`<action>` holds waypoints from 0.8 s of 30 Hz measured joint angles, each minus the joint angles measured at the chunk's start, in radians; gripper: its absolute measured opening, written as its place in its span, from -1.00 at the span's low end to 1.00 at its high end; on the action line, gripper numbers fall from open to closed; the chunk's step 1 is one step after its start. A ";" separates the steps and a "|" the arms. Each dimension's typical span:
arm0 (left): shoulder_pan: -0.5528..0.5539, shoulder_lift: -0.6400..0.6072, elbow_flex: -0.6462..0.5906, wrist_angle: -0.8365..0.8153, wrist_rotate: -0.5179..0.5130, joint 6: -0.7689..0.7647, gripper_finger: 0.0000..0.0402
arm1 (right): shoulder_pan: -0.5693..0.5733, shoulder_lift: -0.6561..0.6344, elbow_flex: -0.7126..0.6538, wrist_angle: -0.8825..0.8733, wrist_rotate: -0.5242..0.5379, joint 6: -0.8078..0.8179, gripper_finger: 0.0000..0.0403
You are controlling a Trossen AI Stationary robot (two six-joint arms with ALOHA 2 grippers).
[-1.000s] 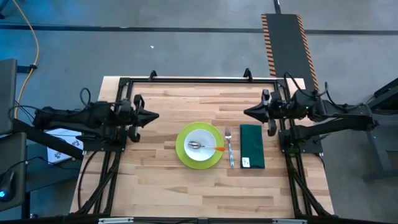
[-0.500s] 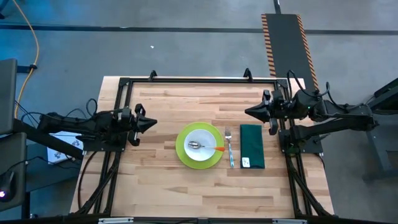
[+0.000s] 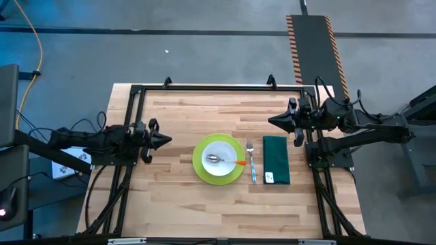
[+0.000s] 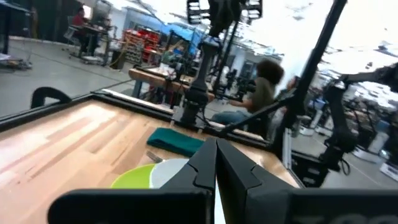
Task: Set table place
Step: Return to Home Position
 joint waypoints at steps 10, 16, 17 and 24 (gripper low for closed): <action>0.001 -0.080 0.006 -0.173 0.079 0.032 -1.00 | 0.000 -0.007 0.000 0.001 0.001 0.040 -1.00; 0.001 -0.075 0.006 -0.167 0.054 0.109 -1.00 | 0.000 -0.026 0.000 0.000 0.001 0.041 -1.00; 0.000 -0.074 0.006 -0.167 0.054 0.107 -1.00 | 0.000 -0.030 0.000 0.001 0.001 0.039 -1.00; 0.000 -0.074 0.006 -0.160 0.015 0.054 -1.00 | 0.000 -0.085 0.000 0.000 0.001 0.033 -1.00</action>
